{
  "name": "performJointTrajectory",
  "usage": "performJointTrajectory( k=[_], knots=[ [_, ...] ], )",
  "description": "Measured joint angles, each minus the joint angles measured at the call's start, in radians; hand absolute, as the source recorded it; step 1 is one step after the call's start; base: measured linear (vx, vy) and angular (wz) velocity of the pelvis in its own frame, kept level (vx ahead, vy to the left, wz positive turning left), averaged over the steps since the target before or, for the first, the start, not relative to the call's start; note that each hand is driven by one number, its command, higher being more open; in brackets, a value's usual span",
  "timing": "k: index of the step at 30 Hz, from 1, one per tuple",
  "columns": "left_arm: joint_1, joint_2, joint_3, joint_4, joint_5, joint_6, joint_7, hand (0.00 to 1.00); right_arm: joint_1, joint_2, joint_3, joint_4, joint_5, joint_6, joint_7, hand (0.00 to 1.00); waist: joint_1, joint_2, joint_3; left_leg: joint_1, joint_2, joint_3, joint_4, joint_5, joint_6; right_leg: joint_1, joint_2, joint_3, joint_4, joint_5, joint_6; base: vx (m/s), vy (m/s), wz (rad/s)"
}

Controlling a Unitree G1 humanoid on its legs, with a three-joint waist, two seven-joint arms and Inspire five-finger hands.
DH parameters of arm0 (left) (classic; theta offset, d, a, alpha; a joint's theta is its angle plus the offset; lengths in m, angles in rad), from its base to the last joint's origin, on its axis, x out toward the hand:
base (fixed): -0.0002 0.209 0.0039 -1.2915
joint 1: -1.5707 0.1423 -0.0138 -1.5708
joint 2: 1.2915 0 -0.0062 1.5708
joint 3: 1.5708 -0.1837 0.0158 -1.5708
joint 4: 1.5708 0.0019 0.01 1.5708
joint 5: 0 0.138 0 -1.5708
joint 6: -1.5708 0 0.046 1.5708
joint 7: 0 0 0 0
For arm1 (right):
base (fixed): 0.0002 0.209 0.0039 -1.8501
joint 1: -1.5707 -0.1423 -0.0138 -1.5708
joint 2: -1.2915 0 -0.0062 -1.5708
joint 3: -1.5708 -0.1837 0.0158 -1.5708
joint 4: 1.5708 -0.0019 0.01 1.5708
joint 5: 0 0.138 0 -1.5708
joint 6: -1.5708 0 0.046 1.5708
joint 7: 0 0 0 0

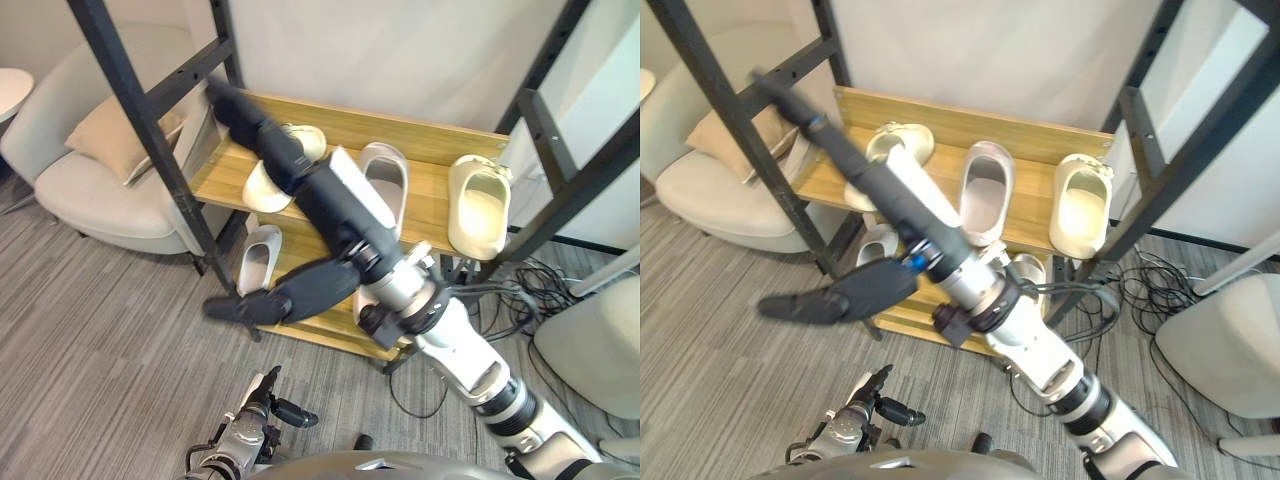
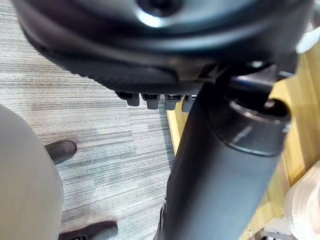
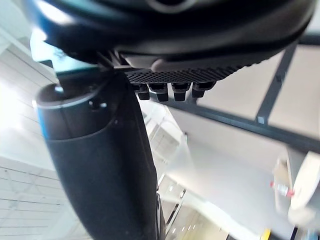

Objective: Organize the slippers on the shoe rack

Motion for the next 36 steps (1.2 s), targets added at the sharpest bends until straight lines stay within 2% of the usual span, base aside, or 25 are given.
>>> performJointTrajectory(
  k=[4, 11, 15, 24, 31, 36],
  knots=[
    [0.005, -0.002, -0.011, -0.011, 0.01, -0.018, -0.005, 1.0, 0.0, -0.061, -0.108, -0.003, -0.121, -0.002, -0.056, 1.0, -0.001, 0.005, 0.002, -0.004, 0.005, 0.0, 0.0, 0.0, 0.0, -0.006, 0.006, 0.004, 0.001, 0.0, 0.0, -0.01, 0.002, -0.02],
    [0.014, -0.005, -0.032, -0.036, 0.012, -0.021, -0.03, 1.0, 0.0, -0.072, -0.268, 0.03, -0.278, 0.004, -0.148, 1.0, -0.016, 0.017, 0.01, -0.011, 0.007, 0.0, -0.006, 0.0, 0.0, -0.017, 0.009, 0.007, 0.0, 0.0, 0.0, 0.0, 0.0, -0.01],
    [0.023, -0.004, -0.03, -0.051, 0.012, -0.024, -0.045, 1.0, 0.001, -0.074, -0.334, 0.092, -0.346, 0.038, -0.176, 1.0, -0.023, 0.018, 0.01, -0.02, 0.007, 0.0, -0.007, 0.0, 0.0, -0.027, 0.009, 0.009, 0.001, 0.0, 0.0, 0.0, 0.0, 0.0],
    [0.027, -0.003, -0.028, -0.061, 0.013, -0.025, -0.064, 1.0, 0.0, -0.076, -0.379, 0.215, -0.384, 0.109, -0.185, 1.0, -0.023, 0.018, 0.01, -0.025, 0.006, -0.001, -0.011, -0.001, 0.002, -0.034, 0.008, 0.009, 0.0, -0.001, 0.0, 0.0, 0.0, 0.0],
    [0.032, -0.004, -0.027, -0.077, 0.013, -0.025, -0.073, 1.0, -0.002, -0.087, -0.414, 0.294, -0.385, 0.135, -0.185, 1.0, -0.023, 0.018, 0.01, -0.043, 0.005, -0.002, -0.013, -0.001, 0.002, -0.052, 0.008, 0.009, 0.0, -0.001, 0.001, 0.01, 0.002, 0.0],
    [0.035, -0.004, -0.027, -0.084, 0.012, -0.025, -0.08, 1.0, -0.005, -0.1, -0.406, 0.423, -0.383, 0.149, -0.169, 1.0, -0.025, 0.017, 0.01, -0.046, -0.001, -0.003, -0.015, -0.001, 0.001, -0.06, 0.003, 0.006, -0.001, -0.001, 0.001, 0.02, 0.012, 0.01]
  ],
)
